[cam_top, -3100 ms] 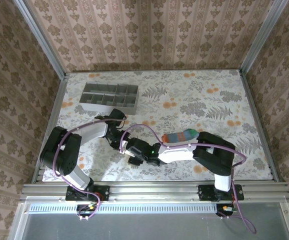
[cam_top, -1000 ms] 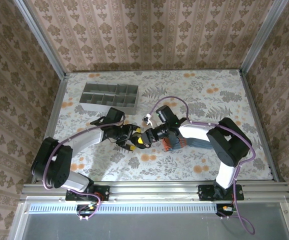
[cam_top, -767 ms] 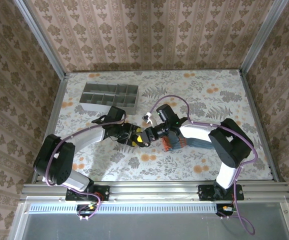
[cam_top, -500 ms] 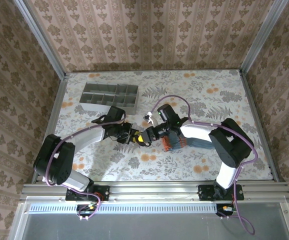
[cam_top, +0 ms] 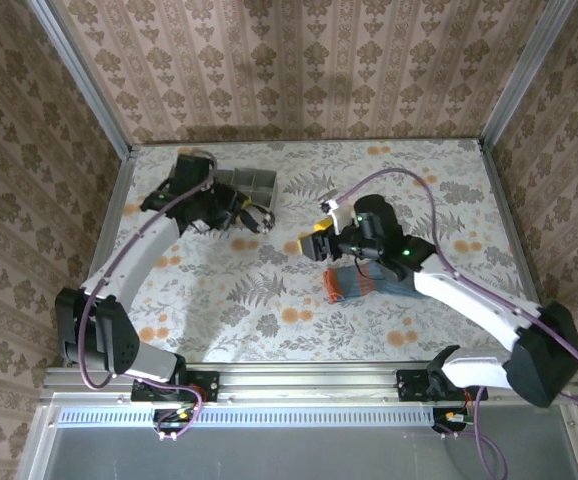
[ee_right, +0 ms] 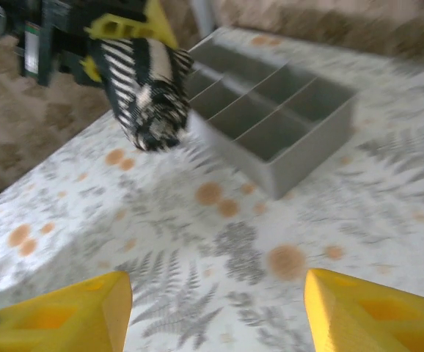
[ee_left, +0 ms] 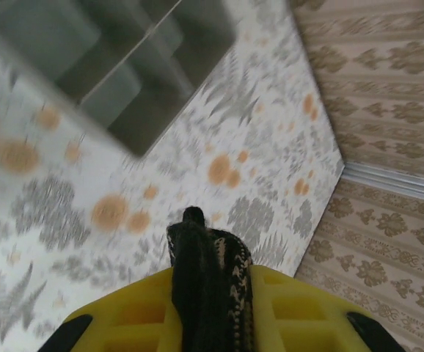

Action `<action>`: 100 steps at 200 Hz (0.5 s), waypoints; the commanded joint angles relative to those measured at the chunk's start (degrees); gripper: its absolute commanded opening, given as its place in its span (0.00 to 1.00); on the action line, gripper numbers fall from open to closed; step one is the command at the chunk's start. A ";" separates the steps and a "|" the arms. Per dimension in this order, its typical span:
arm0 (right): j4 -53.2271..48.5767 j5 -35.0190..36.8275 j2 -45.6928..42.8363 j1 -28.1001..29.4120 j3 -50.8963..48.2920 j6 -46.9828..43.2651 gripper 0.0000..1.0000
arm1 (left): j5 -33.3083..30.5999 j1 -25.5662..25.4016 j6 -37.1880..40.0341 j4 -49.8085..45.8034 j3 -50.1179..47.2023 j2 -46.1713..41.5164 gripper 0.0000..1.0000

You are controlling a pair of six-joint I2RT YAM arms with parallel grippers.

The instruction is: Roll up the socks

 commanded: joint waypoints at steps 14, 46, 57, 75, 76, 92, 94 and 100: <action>-8.89 13.58 -2.09 -0.38 3.63 -5.42 0.63 | -4.73 1.65 13.06 -2.56 7.35 7.43 0.00; -9.67 15.77 -4.45 -0.38 3.69 -6.77 0.63 | -9.47 1.37 20.85 1.76 11.36 12.33 0.00; -10.03 16.00 -4.90 -0.38 3.58 -6.84 0.63 | -11.55 1.04 23.25 4.41 11.34 13.43 0.00; -11.32 15.93 -5.21 -0.38 3.51 -6.89 0.63 | -13.93 0.21 27.02 9.62 10.67 15.29 0.00; -11.36 15.92 -5.21 -0.42 3.46 -6.89 0.63 | -13.98 0.17 27.23 9.92 10.65 15.40 0.00; -12.56 15.90 -5.55 -0.38 3.29 -6.76 0.63 | -15.22 -0.83 29.87 13.31 10.61 17.69 0.00; -12.71 15.86 -5.60 -0.38 3.25 -6.72 0.63 | -15.37 -0.94 30.03 13.69 10.55 17.97 0.00; -13.08 15.99 -5.81 -0.38 3.21 -6.54 0.63 | -15.58 -1.36 30.84 14.99 10.36 18.79 0.00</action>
